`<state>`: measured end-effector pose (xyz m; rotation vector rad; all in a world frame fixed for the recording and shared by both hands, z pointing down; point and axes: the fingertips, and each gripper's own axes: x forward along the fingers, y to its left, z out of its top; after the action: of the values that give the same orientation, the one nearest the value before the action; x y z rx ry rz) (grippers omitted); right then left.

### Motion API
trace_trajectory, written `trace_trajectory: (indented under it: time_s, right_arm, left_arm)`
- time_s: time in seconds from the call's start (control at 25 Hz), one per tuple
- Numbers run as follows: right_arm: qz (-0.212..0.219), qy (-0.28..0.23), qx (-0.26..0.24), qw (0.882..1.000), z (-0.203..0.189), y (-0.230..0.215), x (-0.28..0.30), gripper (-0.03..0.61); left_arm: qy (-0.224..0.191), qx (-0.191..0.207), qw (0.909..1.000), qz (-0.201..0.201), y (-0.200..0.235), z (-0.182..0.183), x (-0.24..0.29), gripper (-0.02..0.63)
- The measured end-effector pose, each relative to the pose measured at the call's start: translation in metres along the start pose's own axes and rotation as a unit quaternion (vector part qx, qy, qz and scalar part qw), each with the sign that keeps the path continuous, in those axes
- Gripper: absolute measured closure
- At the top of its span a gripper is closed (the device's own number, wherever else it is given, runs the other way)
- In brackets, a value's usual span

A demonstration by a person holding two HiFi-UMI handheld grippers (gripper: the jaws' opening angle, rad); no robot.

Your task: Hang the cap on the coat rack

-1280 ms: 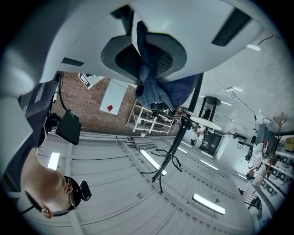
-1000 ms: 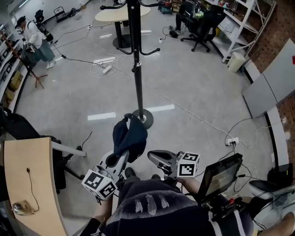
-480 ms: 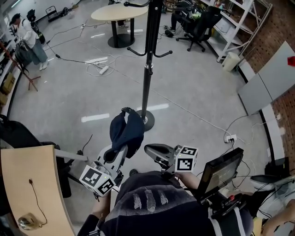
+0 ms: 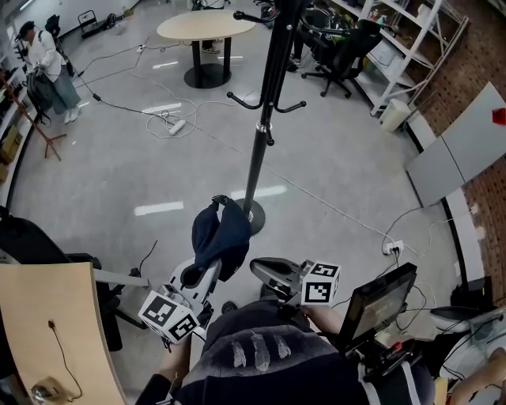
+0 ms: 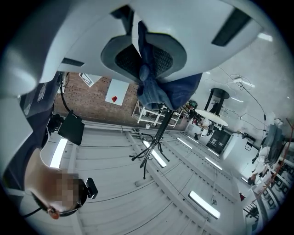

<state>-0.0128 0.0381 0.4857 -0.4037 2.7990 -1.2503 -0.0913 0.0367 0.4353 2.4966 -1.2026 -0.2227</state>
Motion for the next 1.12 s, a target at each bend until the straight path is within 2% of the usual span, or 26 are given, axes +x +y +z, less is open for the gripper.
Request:
trace_trajectory:
  time_s: [0.12,0.36,0.56,0.88,1.12]
  right_arm:
    - [0.005,0.0,-0.001,1.0,0.008,-0.01,0.0,0.575]
    - [0.012,-0.013,-0.014,1.0,0.05,-0.033,-0.011,0.575]
    - [0.015,-0.025,0.0,1.0,0.075,-0.06,-0.04,0.575]
    - [0.037,-0.009,0.012,0.999,0.102,-0.092,-0.072,0.575]
    - [0.045,0.006,0.024,0.999,0.102,-0.108,-0.074,0.575]
  left_arm:
    - [-0.002,-0.001,1.0,0.002,0.004,0.003,0.013,0.594]
    - [0.001,0.02,0.9998,-0.002,0.003,0.02,0.056,0.594]
    - [0.011,0.028,0.9995,0.001,-0.009,0.02,0.097,0.594]
    - [0.013,0.026,0.9986,0.045,-0.009,0.018,0.145,0.594]
    - [0.007,0.031,0.9966,0.076,0.007,0.022,0.148,0.594]
